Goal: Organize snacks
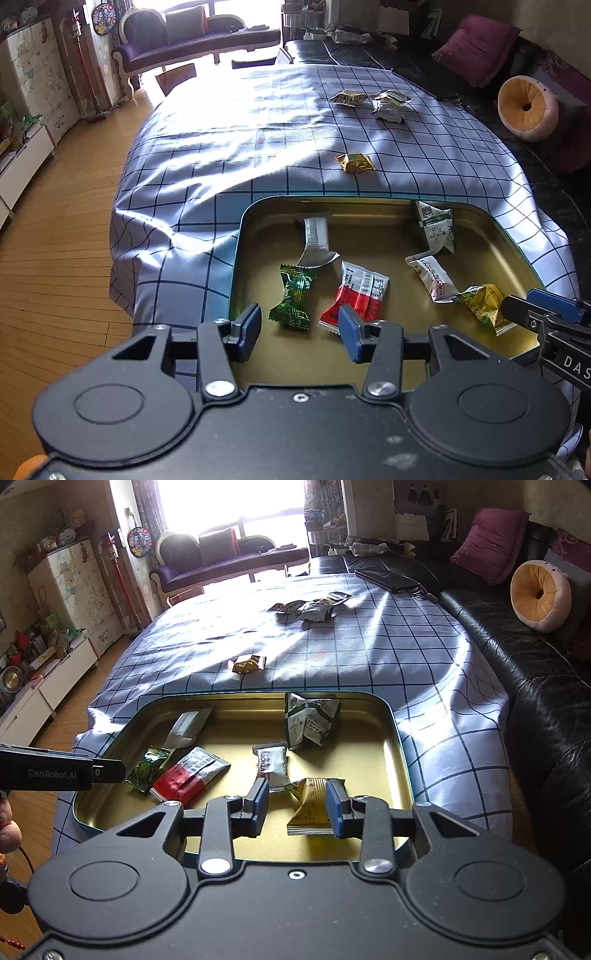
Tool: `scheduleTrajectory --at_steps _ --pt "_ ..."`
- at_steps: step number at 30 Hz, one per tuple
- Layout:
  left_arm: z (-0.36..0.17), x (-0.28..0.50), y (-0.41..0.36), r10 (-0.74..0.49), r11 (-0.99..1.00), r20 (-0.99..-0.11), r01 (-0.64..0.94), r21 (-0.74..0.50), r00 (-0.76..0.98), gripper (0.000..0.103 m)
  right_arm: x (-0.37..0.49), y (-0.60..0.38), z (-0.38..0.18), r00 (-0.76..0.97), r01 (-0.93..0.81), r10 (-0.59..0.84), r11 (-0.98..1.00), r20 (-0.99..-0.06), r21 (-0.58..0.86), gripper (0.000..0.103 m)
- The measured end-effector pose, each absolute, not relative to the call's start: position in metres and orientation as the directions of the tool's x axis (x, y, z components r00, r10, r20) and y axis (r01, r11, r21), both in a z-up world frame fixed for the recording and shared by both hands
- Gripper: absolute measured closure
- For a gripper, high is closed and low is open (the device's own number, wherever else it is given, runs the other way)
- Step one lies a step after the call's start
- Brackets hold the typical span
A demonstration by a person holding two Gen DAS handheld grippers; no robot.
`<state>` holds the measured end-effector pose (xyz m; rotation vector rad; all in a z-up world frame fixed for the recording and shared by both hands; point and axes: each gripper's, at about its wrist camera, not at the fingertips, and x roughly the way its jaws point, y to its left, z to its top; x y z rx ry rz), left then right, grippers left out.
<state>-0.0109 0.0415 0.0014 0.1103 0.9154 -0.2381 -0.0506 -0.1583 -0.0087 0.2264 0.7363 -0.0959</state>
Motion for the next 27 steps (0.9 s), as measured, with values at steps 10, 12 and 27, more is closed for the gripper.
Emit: scheduleTrajectory --at_steps 10,12,27 --pt "-0.0011 -0.01 0.0382 -0.159 0.963 -0.816 0.27 -0.003 0.556 0.056 -0.0504 -0.1584 -0.0091 0.736 0.166 -0.008 0.971 -0.677 0.17 0.06" --pt "-0.0028 -0.009 0.0375 -0.154 0.962 -0.824 0.272 0.001 0.545 0.056 -0.0505 -0.1583 -0.0098 0.734 0.165 -0.006 0.972 -0.679 0.169 0.06" --pt "-0.0035 -0.0059 0.0386 -0.159 0.959 -0.835 0.284 -0.003 0.527 0.056 -0.046 -0.1594 -0.0143 0.712 0.159 0.008 0.972 -0.702 0.172 0.06"
